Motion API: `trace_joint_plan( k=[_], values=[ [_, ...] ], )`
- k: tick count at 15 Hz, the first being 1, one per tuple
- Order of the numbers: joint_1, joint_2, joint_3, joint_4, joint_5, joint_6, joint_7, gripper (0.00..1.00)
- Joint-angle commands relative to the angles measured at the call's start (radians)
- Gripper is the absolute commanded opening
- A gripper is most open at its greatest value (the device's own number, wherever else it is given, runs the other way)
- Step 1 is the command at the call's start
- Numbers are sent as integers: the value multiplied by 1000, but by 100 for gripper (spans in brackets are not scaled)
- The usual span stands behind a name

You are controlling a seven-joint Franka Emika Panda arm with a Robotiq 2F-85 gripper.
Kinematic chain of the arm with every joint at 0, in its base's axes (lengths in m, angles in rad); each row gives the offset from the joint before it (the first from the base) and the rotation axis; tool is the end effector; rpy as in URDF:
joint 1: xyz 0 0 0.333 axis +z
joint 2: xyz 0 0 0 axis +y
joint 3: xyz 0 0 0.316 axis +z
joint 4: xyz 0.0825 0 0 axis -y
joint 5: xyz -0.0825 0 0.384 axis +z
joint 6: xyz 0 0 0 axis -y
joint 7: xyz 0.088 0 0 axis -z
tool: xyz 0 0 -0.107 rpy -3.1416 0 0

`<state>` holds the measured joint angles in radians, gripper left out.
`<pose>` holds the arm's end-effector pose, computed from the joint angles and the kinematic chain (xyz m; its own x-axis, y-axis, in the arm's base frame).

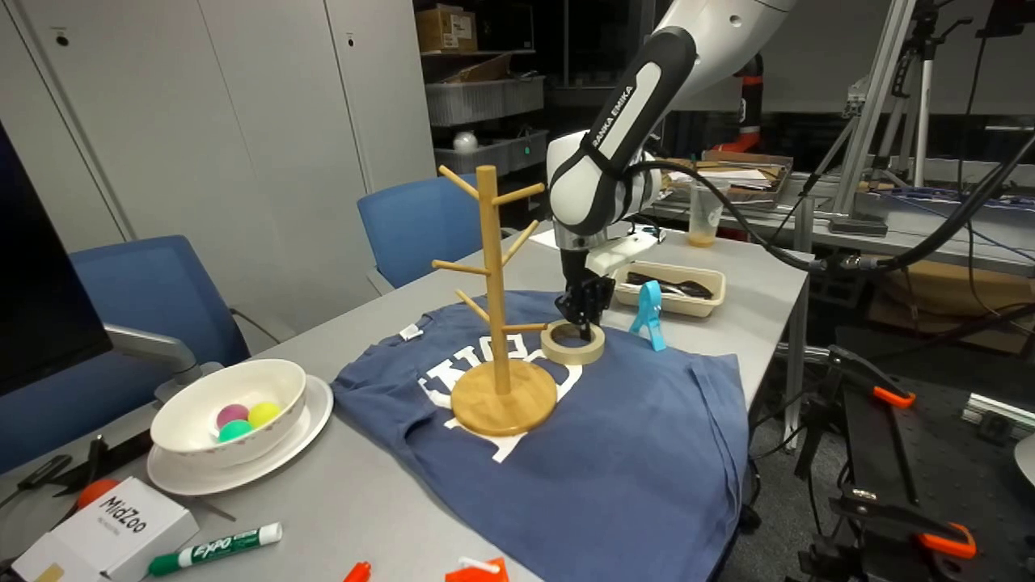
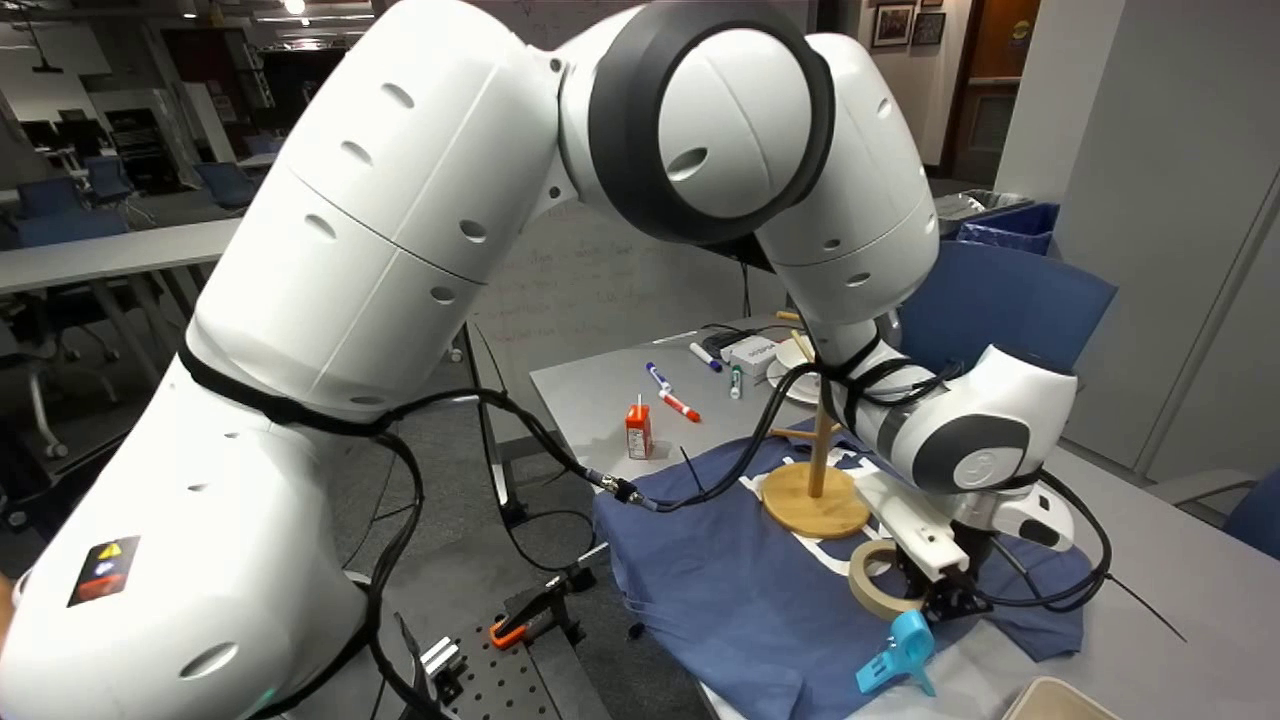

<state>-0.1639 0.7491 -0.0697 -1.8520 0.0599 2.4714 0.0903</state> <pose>0.6011 -0.1425 0.1049 0.9288 -0.3490 -0.1245 -0.3483 -0.9370 0.0279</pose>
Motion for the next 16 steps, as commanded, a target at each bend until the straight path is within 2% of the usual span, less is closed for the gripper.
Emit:
trace_joint_plan(
  k=[1,16],
  values=[
    [-8,-14,-4,-2,20,-27,-20,6],
    [-7,-234,-71,-185,-8,-56,-21,6]
  ],
)
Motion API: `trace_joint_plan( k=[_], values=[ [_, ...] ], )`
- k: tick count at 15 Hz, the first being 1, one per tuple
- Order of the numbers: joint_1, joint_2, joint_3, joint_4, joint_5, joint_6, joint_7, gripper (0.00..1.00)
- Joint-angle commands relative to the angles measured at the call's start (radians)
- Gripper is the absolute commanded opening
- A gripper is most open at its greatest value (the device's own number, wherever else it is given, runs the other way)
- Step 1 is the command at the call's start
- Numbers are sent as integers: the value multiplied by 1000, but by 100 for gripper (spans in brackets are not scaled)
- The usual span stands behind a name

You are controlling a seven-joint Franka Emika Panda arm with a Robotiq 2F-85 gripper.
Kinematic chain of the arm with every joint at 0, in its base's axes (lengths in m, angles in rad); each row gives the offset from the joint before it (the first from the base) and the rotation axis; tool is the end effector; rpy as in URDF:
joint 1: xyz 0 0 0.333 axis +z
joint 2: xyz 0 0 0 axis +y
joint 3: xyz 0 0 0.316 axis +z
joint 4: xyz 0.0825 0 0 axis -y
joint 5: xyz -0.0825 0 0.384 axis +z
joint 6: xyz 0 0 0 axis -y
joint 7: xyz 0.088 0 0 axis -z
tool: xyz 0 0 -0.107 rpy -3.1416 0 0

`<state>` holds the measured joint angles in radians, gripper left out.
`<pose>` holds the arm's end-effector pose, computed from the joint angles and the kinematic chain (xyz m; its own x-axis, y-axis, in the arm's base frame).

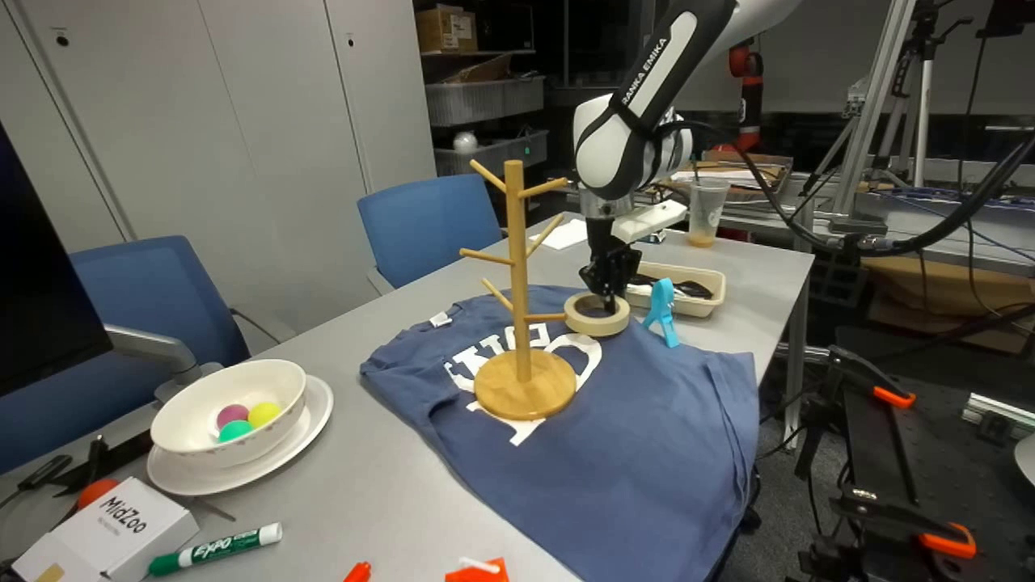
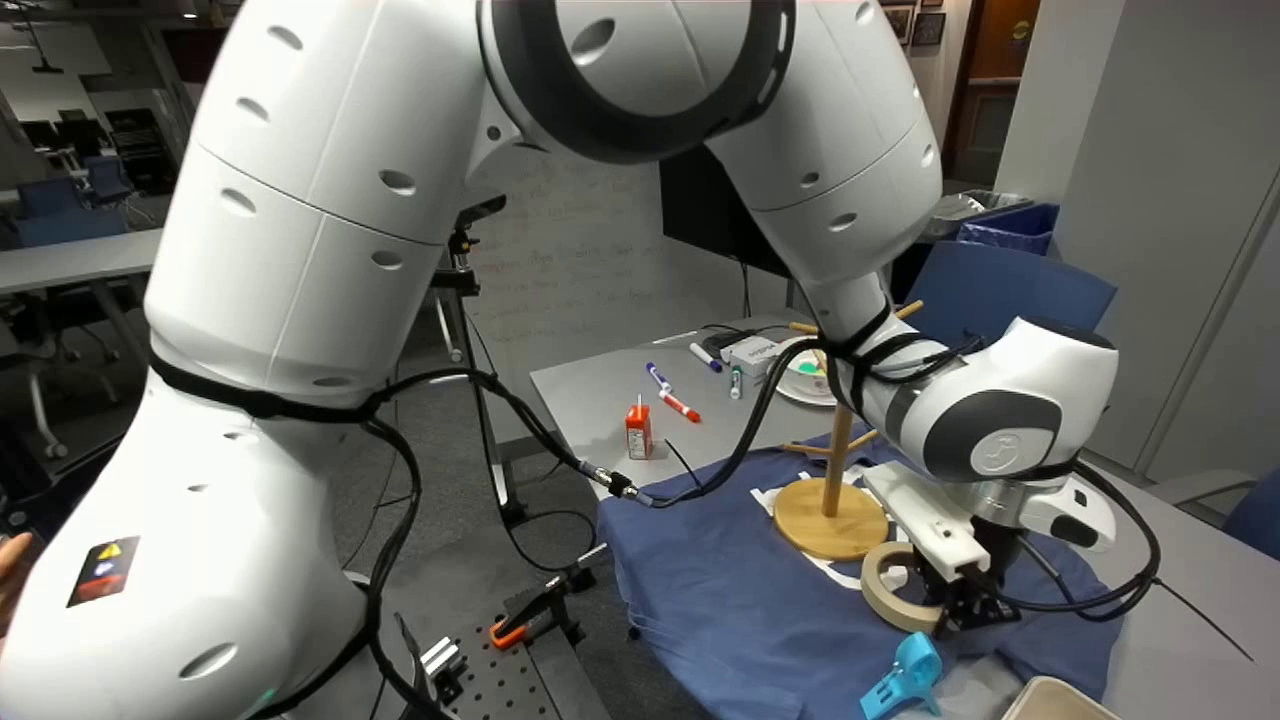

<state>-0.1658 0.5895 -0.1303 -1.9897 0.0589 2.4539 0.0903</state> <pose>0.5678 -0.1732 0.1546 0.9073 -0.4048 -0.1140 -0.4016 -0.9144 0.0511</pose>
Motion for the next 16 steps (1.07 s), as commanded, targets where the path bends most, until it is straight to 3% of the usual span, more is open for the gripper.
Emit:
trace_joint_plan(
  k=[1,5,6,8,9,11,14,15,16],
  values=[
    [-5,-80,-13,-49,-8,-48,-18,6],
    [-7,-74,-11,-33,0,-97,-12,6],
    [-6,-69,-12,-28,-1,-107,-9,33],
    [-4,-57,-11,-19,-2,-126,-8,25],
    [-2,-52,-12,-16,-4,-131,-4,7],
    [-2,-41,-9,-7,-1,-149,-4,0],
    [-2,-29,-6,4,1,-176,-5,0],
    [-2,-23,-5,8,2,-181,-5,26],
    [-3,-15,-3,13,6,-182,-7,27]
  ],
)
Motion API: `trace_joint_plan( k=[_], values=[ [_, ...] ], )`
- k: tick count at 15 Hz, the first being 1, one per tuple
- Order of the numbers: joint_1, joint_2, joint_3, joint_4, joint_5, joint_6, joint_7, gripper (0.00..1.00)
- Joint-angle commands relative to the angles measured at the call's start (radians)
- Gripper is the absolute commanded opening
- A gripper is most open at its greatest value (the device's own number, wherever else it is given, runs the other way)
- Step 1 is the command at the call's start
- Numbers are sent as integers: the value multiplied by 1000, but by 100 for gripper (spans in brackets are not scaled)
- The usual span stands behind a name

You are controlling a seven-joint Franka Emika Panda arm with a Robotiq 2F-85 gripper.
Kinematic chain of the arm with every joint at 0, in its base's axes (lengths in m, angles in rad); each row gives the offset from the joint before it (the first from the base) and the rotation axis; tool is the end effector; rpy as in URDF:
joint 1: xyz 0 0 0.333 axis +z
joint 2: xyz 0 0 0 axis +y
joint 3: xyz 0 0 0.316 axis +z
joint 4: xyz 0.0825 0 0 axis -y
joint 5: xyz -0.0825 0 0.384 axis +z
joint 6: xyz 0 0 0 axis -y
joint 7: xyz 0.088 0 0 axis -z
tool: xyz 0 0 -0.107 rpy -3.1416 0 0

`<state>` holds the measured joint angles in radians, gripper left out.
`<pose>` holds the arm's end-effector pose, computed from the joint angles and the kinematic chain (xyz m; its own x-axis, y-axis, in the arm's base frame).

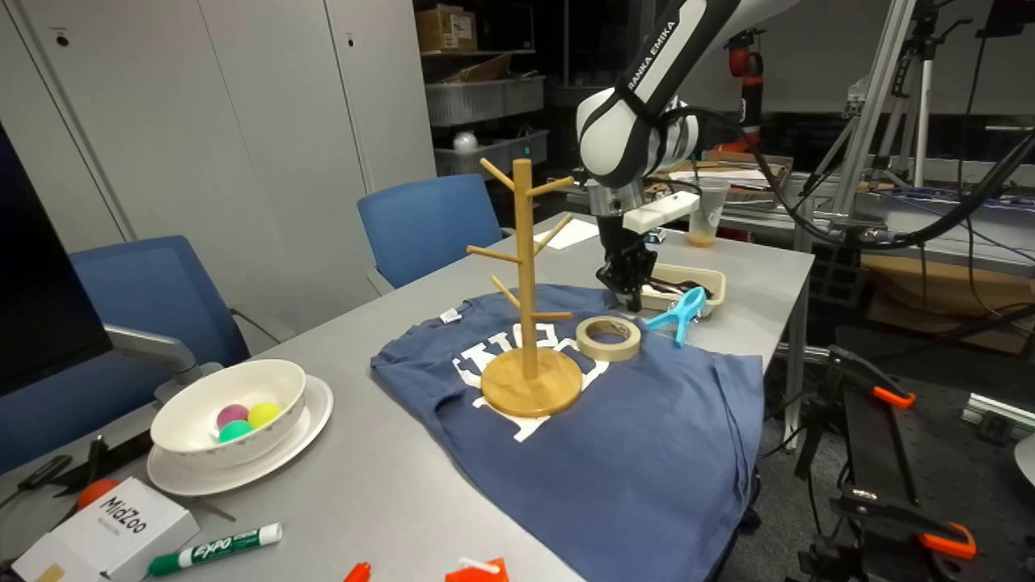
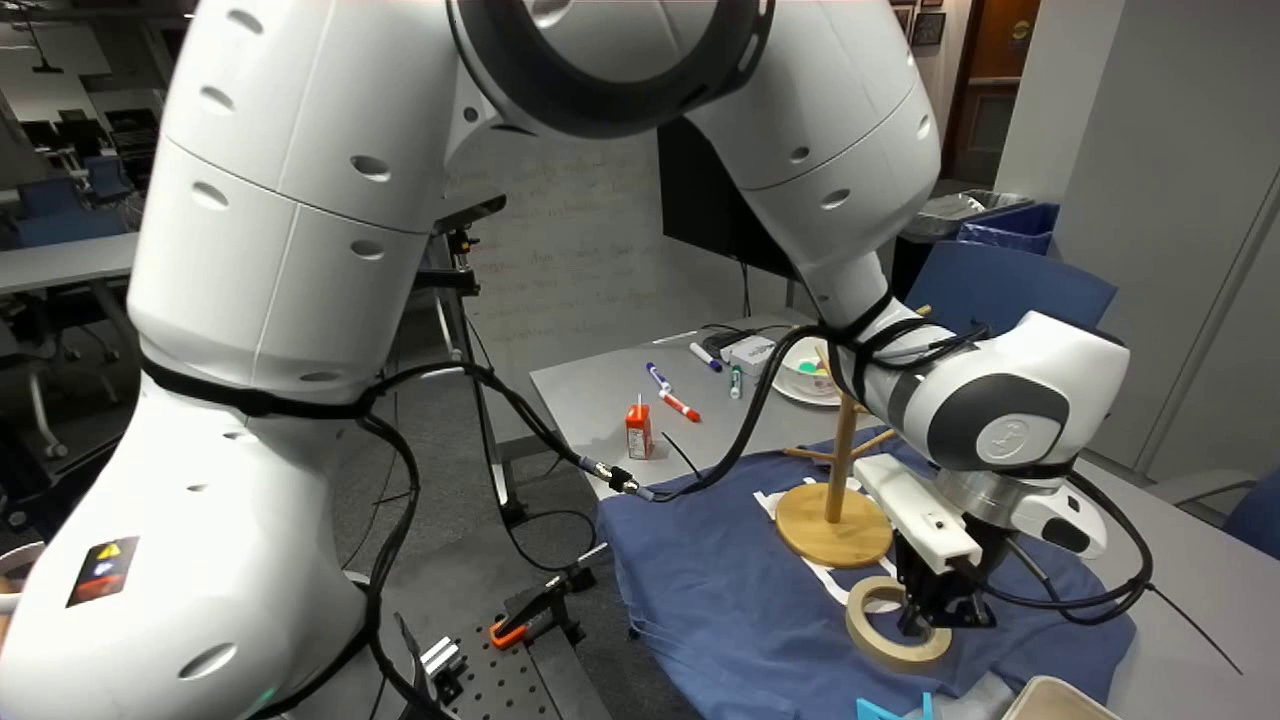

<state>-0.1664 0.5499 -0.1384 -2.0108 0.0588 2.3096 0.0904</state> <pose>0.5483 -0.1722 0.1609 0.8804 -0.4107 -0.2369 -0.4084 -0.9108 0.0612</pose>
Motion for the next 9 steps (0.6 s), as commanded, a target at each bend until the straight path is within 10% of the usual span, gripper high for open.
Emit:
trace_joint_plan(
  k=[1,7,9],
  values=[
    [-4,32,8,38,9,-36,-10,32],
    [-13,118,24,107,32,-33,-5,79],
    [-15,145,26,133,35,-35,-4,70]
  ],
)
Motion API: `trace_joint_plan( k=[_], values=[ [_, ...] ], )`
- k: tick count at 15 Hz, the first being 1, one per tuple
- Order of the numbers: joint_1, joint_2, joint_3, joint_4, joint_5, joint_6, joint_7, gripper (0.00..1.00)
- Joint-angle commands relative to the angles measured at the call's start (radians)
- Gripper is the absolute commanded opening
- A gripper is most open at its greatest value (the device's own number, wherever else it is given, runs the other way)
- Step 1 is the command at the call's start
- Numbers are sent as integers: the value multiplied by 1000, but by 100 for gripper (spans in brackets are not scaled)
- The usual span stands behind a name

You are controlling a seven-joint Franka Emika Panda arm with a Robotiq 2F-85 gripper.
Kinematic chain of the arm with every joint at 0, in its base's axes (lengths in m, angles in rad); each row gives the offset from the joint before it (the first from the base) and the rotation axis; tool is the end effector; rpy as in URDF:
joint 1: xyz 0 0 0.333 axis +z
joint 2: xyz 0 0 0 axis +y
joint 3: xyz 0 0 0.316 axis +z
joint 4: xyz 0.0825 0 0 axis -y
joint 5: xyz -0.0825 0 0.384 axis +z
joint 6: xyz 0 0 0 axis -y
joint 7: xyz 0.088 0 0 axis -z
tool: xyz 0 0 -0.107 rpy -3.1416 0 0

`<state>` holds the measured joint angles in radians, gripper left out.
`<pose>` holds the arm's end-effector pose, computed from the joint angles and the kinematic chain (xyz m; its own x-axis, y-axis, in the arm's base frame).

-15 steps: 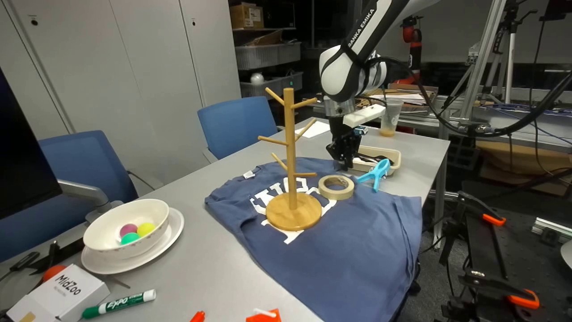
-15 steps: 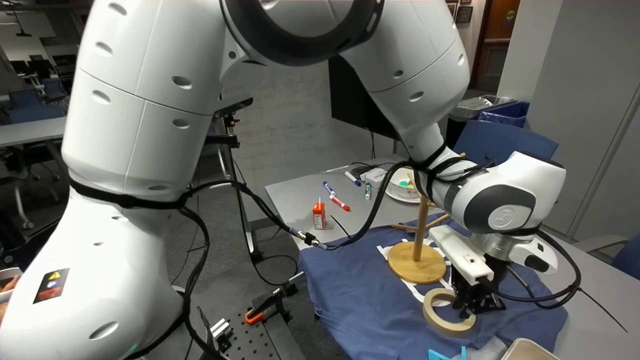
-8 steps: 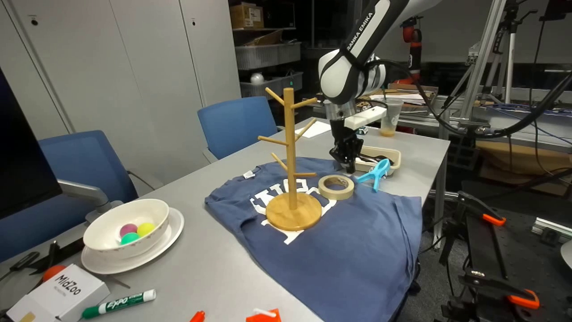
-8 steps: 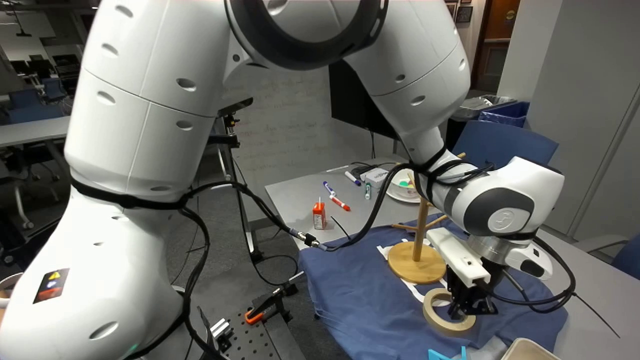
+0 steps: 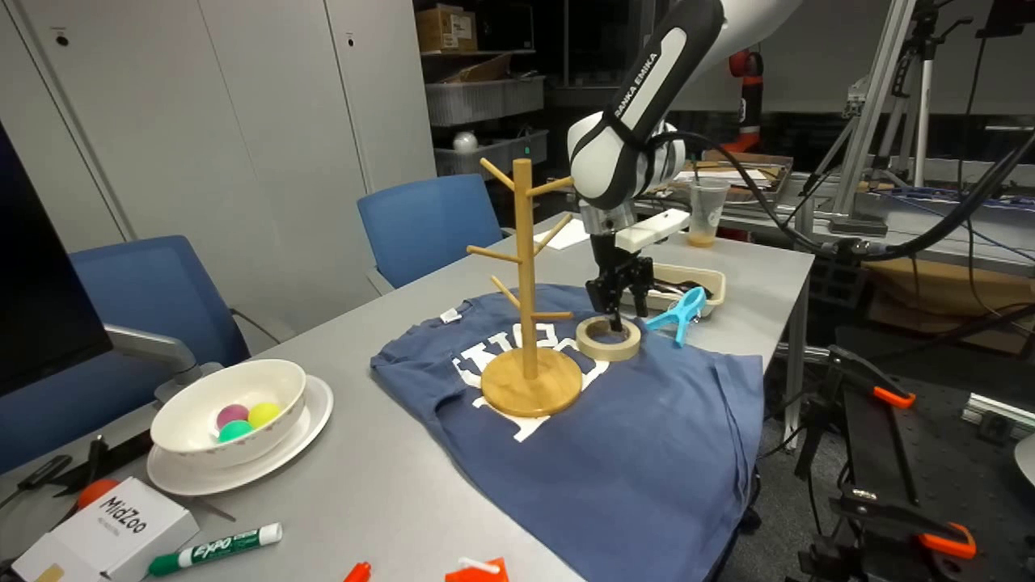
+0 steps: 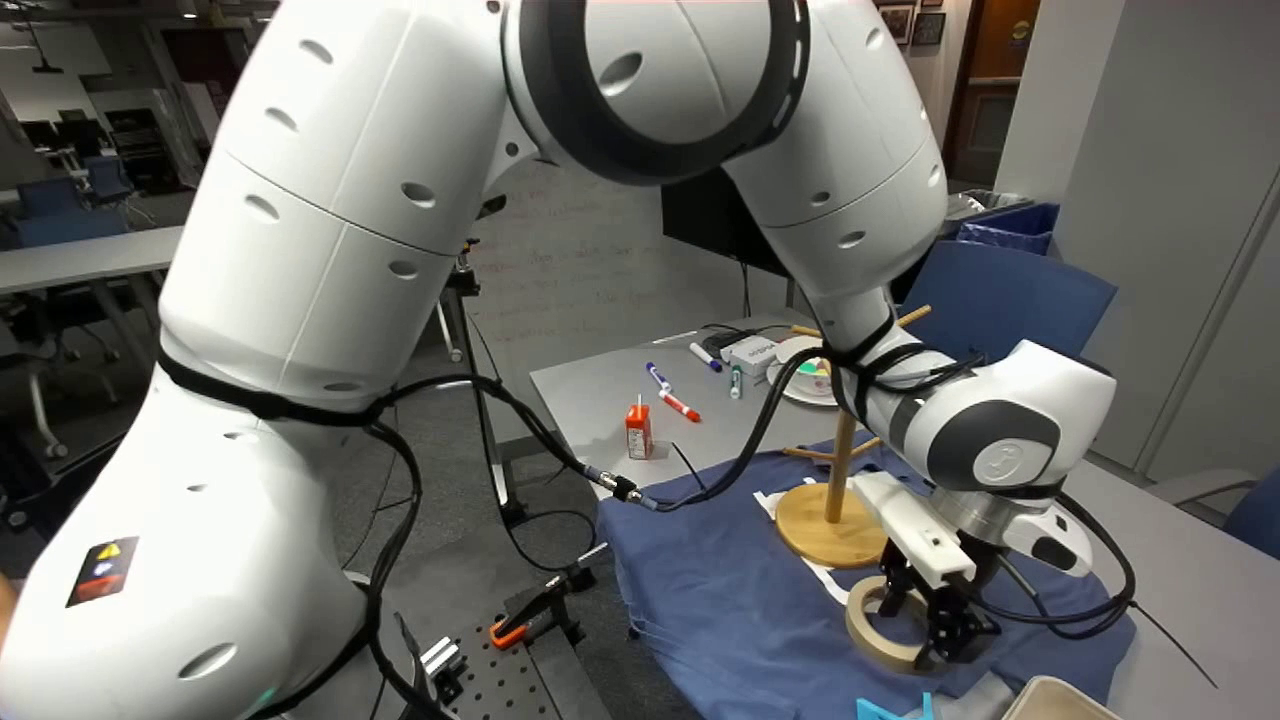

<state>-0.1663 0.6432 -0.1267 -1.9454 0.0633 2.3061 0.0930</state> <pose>0.5584 -0.1680 0.1284 0.8760 -0.4018 -0.2666 -0.3989 -0.9145 0.0674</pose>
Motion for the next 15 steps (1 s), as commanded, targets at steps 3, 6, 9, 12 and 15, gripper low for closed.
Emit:
trace_joint_plan(
  k=[3,6,9,12,15],
  values=[
    [-17,84,15,100,34,-36,-5,54],
    [-18,107,15,122,35,-37,-3,27],
    [-20,120,13,138,35,-44,2,4],
    [-19,111,8,137,31,-54,9,5],
    [-7,72,-5,102,12,-52,15,6]
  ],
)
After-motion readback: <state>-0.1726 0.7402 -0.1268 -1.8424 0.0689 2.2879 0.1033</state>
